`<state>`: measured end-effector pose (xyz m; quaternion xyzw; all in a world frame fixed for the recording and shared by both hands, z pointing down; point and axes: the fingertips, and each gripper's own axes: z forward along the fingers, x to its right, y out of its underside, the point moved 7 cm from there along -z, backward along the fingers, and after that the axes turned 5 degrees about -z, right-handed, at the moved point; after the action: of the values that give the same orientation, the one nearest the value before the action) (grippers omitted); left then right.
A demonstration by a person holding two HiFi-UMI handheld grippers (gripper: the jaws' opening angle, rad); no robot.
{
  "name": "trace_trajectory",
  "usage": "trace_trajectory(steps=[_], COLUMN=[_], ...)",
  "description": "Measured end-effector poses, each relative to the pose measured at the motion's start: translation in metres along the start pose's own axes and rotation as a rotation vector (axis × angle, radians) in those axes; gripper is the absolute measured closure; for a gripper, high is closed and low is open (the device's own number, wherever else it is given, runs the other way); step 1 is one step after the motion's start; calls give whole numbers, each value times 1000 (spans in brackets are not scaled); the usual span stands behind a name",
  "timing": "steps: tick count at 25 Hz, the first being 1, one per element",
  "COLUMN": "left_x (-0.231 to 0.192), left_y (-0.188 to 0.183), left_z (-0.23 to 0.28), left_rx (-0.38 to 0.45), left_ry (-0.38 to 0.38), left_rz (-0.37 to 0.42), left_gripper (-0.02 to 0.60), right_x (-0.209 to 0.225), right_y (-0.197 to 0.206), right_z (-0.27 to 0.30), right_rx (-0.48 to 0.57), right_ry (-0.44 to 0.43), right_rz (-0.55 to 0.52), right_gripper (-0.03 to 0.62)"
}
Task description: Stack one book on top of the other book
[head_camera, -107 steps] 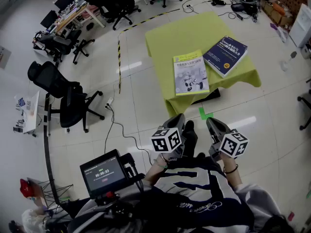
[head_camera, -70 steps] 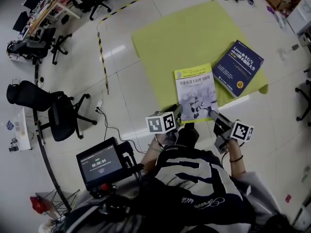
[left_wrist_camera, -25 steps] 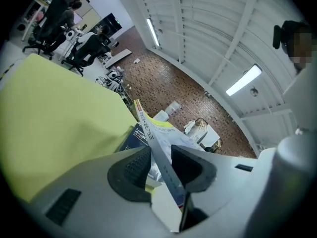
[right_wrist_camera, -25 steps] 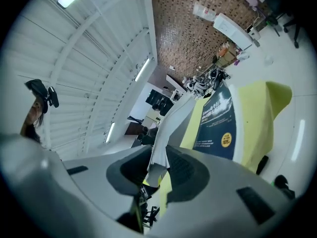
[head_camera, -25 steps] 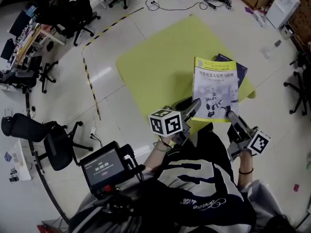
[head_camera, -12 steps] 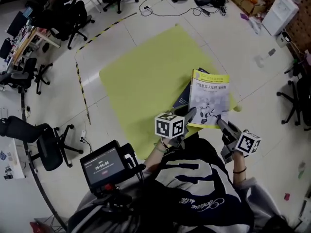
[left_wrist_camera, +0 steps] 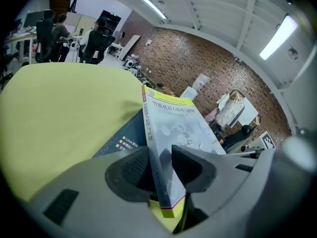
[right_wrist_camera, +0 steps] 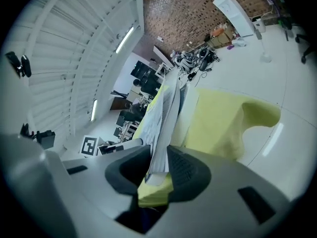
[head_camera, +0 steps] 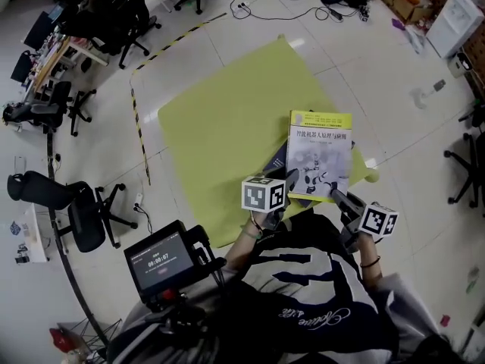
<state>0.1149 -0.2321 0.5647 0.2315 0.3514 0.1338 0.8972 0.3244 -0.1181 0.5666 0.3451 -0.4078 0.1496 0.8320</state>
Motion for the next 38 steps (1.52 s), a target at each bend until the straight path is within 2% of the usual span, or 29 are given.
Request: trace_trajectory(steps=[3, 6, 9, 11, 13, 16, 19, 23, 25, 26, 28, 32, 38], left_x=[3, 0, -5, -5, -2, 6, 19, 37, 42, 42, 40, 28, 18], left_y=[1, -2, -6, -7, -9, -11, -10, -7, -1, 4, 16, 46, 96], left_z=[-1, -12, -28, -38, -45, -52, -57, -71, -86, -94, -113, -151, -212], left_rx=[6, 71, 136, 196, 247, 281, 300, 317, 316, 316, 319, 316, 295], left_ry=[-72, -208, -243, -233, -218, -194, -132, -29, -3, -1, -4, 21, 73], left_rz=[-8, 12, -17, -85, -118, -77, -42, -23, 6, 22, 49, 66, 102], left_gripper=[445, 445, 445, 445, 445, 445, 445, 447, 450, 480, 577, 577, 577], right_x=[9, 18, 23, 26, 29, 31, 23, -10, -35, -49, -76, -123, -178], right_y=[4, 4, 5, 5, 4, 2, -4, -15, -16, -15, -5, 37, 117], right_z=[1, 1, 0, -6, -14, -25, -39, -50, -48, -46, -39, -22, -23], right_rx=[-24, -52, -51, -38, -13, 46, 126, 229, 267, 283, 307, 309, 296], right_ry=[12, 23, 2, 22, 56, 101, 146, 113, 92, 86, 68, 20, 24], right_rz=[11, -22, -8, -13, -17, -28, -75, -149, -201, -228, -274, -319, -346], right_gripper=[490, 473, 468, 468, 468, 468, 468, 477, 509, 537, 597, 597, 597])
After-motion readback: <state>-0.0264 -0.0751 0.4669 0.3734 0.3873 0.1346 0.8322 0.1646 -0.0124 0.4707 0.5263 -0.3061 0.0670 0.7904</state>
